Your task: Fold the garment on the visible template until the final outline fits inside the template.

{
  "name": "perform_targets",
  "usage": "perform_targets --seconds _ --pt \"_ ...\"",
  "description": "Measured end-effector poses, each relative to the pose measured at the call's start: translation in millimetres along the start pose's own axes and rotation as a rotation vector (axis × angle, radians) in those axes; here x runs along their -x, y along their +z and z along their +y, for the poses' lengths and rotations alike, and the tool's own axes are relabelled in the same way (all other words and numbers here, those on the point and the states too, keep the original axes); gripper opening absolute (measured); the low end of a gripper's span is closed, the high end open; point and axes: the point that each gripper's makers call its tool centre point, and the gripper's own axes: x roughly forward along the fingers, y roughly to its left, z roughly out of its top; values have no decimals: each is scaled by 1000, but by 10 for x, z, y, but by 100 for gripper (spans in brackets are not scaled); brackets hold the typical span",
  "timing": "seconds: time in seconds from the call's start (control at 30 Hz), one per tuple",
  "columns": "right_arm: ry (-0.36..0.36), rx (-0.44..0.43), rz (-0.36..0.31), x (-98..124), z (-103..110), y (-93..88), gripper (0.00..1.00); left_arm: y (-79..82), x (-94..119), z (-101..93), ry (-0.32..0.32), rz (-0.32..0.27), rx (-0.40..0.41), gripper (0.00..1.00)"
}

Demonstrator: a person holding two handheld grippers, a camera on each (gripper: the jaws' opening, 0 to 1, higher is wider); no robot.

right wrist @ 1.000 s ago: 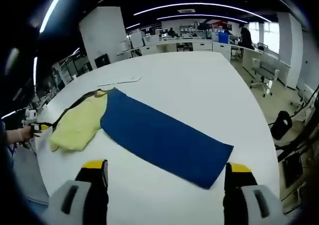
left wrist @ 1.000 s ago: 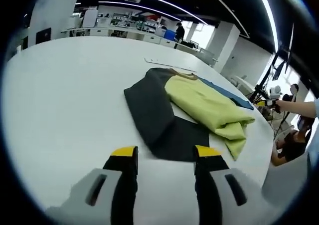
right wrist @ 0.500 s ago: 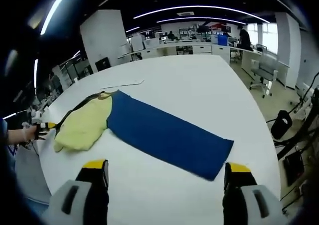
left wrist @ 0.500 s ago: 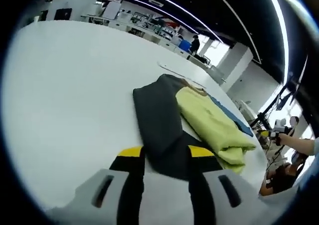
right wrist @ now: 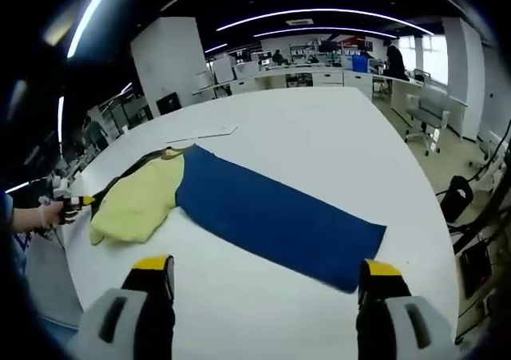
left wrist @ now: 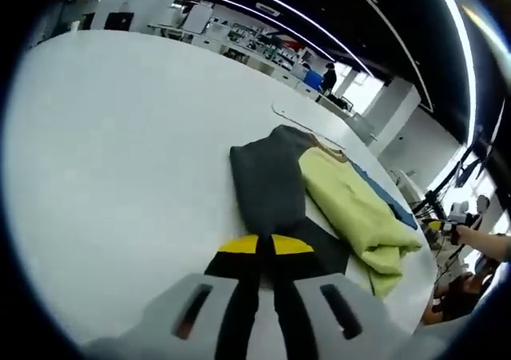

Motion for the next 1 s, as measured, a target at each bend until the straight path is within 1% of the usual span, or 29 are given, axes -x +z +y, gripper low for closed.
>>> perform_targets --seconds 0.07,0.1,0.2,0.27,0.33,0.37,0.4,0.43,0.5,0.53,0.57,0.67,0.73,0.8,0.83,0.9,1.0 --pt "1 -1 1 7 0 -3 96 98 21 -26 0 -21 -3 0" --pt "1 -1 0 10 -1 -4 96 189 36 -52 -2 -51 -7 0" --pt "0 -5 -2 23 1 -9 96 338 66 -108 -5 -100 11 0" --pt "1 -3 0 29 6 -20 95 426 67 -235 -43 -136 7 0" --pt "1 -5 2 36 10 -32 95 473 60 -362 -78 -151 -2 0" --pt "2 -6 1 39 15 -33 95 514 48 -476 -108 -164 -30 0" --pt "2 -8 0 42 17 -34 95 528 40 -536 -116 -165 -39 0" --pt "0 -8 2 46 19 -41 95 531 13 -642 -135 -155 -70 0" --pt "1 -6 6 52 25 -53 95 517 -52 -820 -164 -135 -121 0" --pt "0 -6 7 55 23 -56 95 505 -84 -891 -176 -127 -135 0" --pt "-1 -7 5 60 23 -55 95 478 -130 -1004 -200 -114 -163 0" --pt "-2 -10 6 69 21 -58 95 397 -272 -1170 -208 -78 -204 0" --pt "-2 -8 12 74 25 -75 95 303 -369 -1312 -229 -43 -222 0" --pt "-2 -9 15 80 27 -90 95 222 -439 -1423 -242 -21 -241 0" --pt "-2 -10 15 85 24 -98 95 157 -494 -1487 -245 -3 -254 0" --pt "-4 -15 17 91 17 -111 95 80 -563 -1578 -254 9 -262 0" --pt "-6 -18 23 102 12 -139 95 -94 -709 -1695 -265 49 -252 1"
